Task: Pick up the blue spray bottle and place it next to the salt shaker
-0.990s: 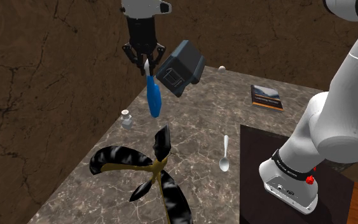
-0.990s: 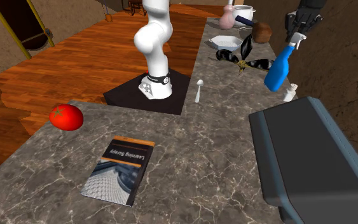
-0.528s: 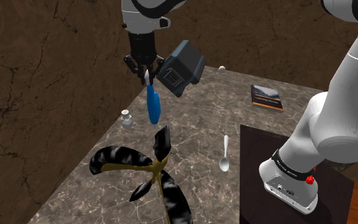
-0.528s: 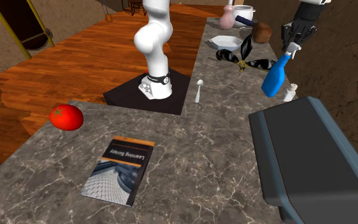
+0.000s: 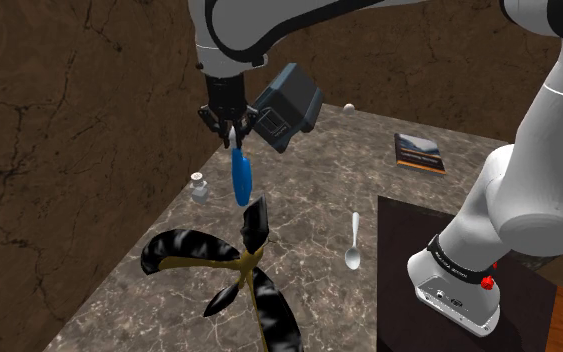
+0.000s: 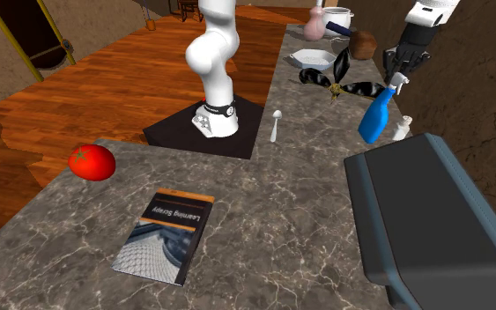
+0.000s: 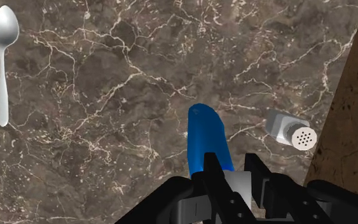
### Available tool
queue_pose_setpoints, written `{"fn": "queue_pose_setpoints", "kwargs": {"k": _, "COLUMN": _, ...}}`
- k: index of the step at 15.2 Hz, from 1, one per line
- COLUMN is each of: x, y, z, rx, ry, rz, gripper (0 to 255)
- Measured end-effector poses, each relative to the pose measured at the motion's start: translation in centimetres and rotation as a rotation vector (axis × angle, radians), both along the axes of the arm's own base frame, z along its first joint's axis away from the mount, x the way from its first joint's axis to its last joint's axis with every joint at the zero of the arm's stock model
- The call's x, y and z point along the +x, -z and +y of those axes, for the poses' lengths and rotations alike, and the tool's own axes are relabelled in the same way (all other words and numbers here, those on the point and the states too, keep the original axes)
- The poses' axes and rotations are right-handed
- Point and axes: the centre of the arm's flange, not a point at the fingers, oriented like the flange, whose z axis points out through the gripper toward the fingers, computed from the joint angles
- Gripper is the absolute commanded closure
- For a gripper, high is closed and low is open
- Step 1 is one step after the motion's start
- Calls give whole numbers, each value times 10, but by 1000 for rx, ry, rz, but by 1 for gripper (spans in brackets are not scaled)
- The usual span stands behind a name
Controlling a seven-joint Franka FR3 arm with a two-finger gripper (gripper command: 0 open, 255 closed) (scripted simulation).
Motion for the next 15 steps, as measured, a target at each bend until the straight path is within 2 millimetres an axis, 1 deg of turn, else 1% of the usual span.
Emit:
{"fn": "queue_pose_setpoints", "kwargs": {"k": 2, "x": 0, "y": 4, "z": 0, "rx": 0, "ry": 0, "rz": 0, "gripper": 255}}
{"fn": "queue_pose_setpoints", "kwargs": {"k": 7, "x": 0, "y": 6, "z": 0, "rx": 0, "ry": 0, "rz": 0, "gripper": 255}}
{"fn": "queue_pose_setpoints", "kwargs": {"k": 8, "x": 0, "y": 6, "z": 0, "rx": 0, "ry": 0, "rz": 0, "gripper": 0}}
{"fn": "queue_pose_setpoints", "kwargs": {"k": 14, "x": 0, "y": 5, "z": 0, "rx": 0, "ry": 0, "rz": -1, "gripper": 0}}
{"fn": "queue_pose_setpoints", "kwargs": {"k": 15, "x": 0, "y": 0, "z": 0, "rx": 1, "ry": 0, "rz": -1, "gripper": 0}}
